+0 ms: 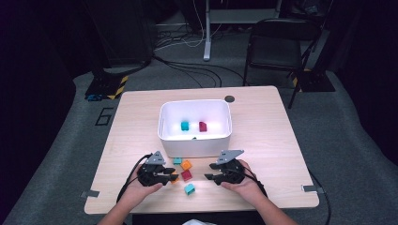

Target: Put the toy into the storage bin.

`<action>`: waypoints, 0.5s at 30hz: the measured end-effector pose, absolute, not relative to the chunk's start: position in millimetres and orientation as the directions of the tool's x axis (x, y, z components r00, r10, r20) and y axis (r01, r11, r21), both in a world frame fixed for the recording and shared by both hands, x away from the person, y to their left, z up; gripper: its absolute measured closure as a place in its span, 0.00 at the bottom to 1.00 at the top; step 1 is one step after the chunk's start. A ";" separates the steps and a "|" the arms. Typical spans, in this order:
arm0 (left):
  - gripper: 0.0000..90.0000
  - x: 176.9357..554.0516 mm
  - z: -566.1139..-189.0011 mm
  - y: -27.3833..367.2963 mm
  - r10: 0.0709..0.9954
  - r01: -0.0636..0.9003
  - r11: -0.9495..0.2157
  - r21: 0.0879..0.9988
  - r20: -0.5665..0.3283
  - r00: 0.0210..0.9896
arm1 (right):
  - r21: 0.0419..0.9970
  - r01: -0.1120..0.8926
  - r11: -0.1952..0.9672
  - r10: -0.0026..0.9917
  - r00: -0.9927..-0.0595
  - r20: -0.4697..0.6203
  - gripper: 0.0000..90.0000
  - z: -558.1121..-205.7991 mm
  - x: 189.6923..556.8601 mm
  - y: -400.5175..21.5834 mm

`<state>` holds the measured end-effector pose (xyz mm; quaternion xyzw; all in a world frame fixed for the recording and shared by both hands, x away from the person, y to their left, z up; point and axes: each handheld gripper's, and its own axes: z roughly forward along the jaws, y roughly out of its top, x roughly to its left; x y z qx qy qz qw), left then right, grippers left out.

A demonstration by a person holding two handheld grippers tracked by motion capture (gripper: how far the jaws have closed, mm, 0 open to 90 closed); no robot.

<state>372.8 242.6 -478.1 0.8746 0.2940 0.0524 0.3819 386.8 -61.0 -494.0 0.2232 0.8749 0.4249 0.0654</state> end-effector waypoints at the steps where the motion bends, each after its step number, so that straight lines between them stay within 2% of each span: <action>1: 0.74 373.7 -476.4 243.3 0.554 0.479 -0.527 0.702 -0.143 0.820 | 0.773 0.335 0.539 0.446 -0.892 0.075 0.58 -494.0 386.8 -61.0; 15: 0.74 389.1 -445.5 246.4 0.565 0.477 -0.504 0.720 -0.144 0.813 | 0.774 0.345 0.532 0.455 -0.887 0.083 0.58 -493.7 386.3 -62.5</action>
